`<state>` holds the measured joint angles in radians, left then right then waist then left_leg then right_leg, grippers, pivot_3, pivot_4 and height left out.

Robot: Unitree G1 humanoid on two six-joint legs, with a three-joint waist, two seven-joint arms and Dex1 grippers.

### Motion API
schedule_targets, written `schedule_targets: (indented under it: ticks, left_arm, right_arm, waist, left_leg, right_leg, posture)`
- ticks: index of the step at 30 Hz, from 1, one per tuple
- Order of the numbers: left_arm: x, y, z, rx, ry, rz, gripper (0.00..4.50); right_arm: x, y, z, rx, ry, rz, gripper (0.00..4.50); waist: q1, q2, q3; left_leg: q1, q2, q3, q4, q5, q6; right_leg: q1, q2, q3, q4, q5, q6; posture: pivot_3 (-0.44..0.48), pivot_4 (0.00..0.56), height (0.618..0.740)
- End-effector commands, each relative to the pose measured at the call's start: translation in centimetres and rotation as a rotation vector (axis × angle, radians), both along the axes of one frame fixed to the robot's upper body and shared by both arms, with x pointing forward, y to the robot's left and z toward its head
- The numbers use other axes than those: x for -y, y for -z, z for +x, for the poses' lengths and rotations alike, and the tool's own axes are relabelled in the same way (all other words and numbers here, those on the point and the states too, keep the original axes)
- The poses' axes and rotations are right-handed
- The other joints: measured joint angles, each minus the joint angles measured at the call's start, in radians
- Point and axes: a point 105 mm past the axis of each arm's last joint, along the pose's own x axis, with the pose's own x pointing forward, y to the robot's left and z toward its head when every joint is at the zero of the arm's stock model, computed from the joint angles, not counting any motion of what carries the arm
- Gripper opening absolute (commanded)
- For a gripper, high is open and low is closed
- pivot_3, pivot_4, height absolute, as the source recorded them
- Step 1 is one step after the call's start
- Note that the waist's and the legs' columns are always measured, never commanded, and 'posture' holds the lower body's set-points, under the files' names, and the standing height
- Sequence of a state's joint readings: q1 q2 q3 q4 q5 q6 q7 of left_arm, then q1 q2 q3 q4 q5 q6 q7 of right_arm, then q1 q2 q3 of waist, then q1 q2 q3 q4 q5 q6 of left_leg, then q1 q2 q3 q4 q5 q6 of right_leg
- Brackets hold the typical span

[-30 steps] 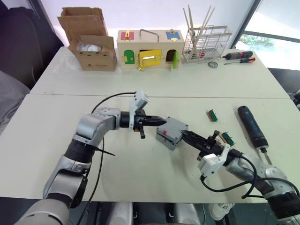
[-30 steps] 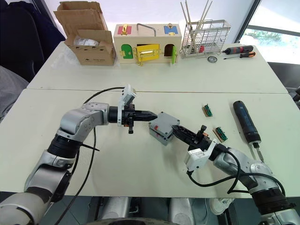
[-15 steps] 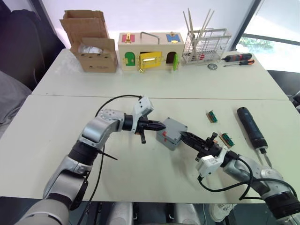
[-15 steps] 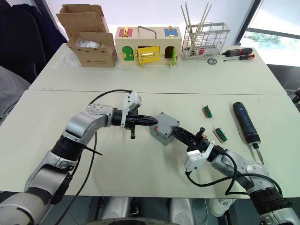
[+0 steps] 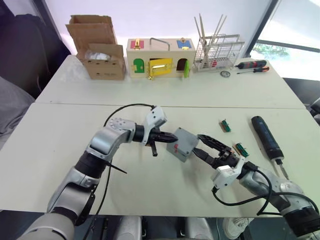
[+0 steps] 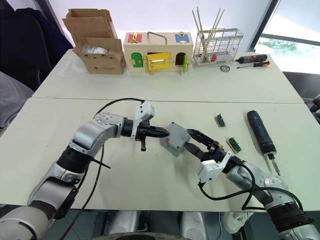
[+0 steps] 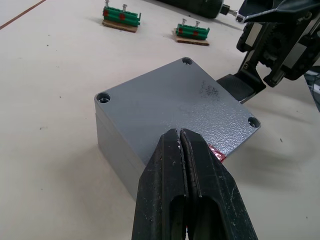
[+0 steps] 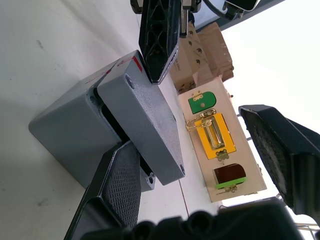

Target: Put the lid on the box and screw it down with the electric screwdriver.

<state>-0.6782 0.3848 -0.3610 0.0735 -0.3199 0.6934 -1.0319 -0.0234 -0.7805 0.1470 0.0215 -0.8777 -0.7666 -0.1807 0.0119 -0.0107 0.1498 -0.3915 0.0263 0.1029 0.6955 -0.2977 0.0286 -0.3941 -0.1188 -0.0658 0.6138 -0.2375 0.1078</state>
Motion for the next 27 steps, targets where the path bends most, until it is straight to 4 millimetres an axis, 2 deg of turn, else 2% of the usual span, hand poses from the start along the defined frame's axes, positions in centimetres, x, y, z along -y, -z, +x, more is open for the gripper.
schedule_targets:
  ticks: [1, 11, 15, 17, 19, 20, 21, 24, 27]
  left_arm:
    - [-0.7, 4.2, -1.0, -0.111, -0.017, 0.129, 0.0]
    - [-0.7, 5.0, -1.1, -0.11, -0.018, 0.155, 0.0]
    - [-0.5, 5.2, -1.3, -0.115, -0.021, 0.154, 0.0]
    - [-0.2, 4.7, -1.2, -0.1, -0.025, 0.117, 0.0]
    - [0.2, 3.0, -0.9, -0.065, -0.032, 0.024, 0.0]
    - [0.4, 1.8, -0.8, -0.046, -0.036, -0.044, 0.0]
    - [0.3, -0.3, -0.6, -0.029, -0.046, -0.153, 0.0]
    - [-1.1, -6.0, -0.5, -0.093, -0.096, -0.434, 0.0]
    - [-3.0, -10.3, -0.3, -0.072, -0.175, -0.613, 0.0]
  right_arm:
    - [0.6, 1.3, -0.6, -0.052, 0.013, -0.052, 3.59]
    - [1.8, 1.4, -1.2, -0.044, 0.049, -0.07, 3.59]
    - [2.5, 0.3, -1.4, 0.001, 0.067, -0.054, 3.59]
    - [2.6, -0.3, -1.4, -0.001, 0.077, -0.02, 3.59]
    - [2.8, -1.1, -1.3, -0.017, 0.105, 0.047, 3.59]
    - [3.0, -1.7, -1.1, -0.022, 0.128, 0.091, 3.59]
    - [3.3, -2.6, -0.8, -0.033, 0.168, 0.162, 3.59]
    - [4.8, -4.7, 0.4, -0.124, 0.322, 0.412, 3.59]
    - [6.4, -6.3, 1.4, -0.258, 0.464, 0.754, 3.59]
  waist:
    - [0.0, 0.0, -0.003]
    - [-0.001, -0.002, -0.007]
    - [-0.001, 0.002, -0.009]
    - [0.001, 0.002, -0.009]
    - [0.002, 0.002, -0.009]
    - [0.001, 0.002, -0.009]
    - [0.0, 0.001, -0.008]
    - [-0.002, 0.001, -0.001]
    - [0.0, 0.001, 0.001]
  left_leg:
    - [0.0, 0.0, 0.0, 0.0, -0.001, 0.0]
    - [0.0, -0.001, 0.0, 0.0, -0.004, 0.005]
    - [0.0, -0.001, 0.0, 0.0, -0.005, 0.006]
    - [0.0, 0.0, 0.0, 0.0, -0.005, 0.006]
    - [0.0, 0.0, 0.0, 0.0, -0.005, 0.006]
    - [0.0, -0.001, 0.0, 0.0, -0.005, 0.006]
    - [0.0, 0.0, 0.0, 0.0, -0.005, 0.006]
    - [-0.003, 0.0, 0.0, 0.0, -0.005, 0.006]
    - [-0.014, 0.002, -0.003, 0.003, -0.003, 0.004]
  right_leg:
    - [0.0, 0.0, 0.0, 0.0, 0.0, 0.0]
    - [0.0, -0.001, 0.0, -0.001, -0.002, -0.002]
    - [0.0, -0.001, 0.001, 0.0, -0.002, -0.003]
    - [0.0, -0.001, 0.001, 0.0, -0.002, -0.003]
    - [0.0, -0.001, 0.001, -0.001, -0.002, -0.003]
    - [0.0, -0.001, 0.001, -0.001, -0.002, -0.003]
    - [0.0, -0.001, 0.001, -0.001, -0.002, -0.003]
    - [-0.003, -0.002, 0.001, 0.0, -0.002, -0.003]
    - [-0.013, -0.001, 0.0, 0.004, -0.002, -0.003]
  posture:
    - [0.0, 0.15, 0.728]
    - [0.0, 0.15, 0.728]
    - [0.0, 0.15, 0.728]
    - [0.0, 0.15, 0.728]
    - [0.0, 0.15, 0.728]
    - [0.0, 0.15, 0.728]
    - [0.0, 0.15, 0.728]
    - [0.0, 0.15, 0.728]
    - [0.0, 0.15, 0.728]
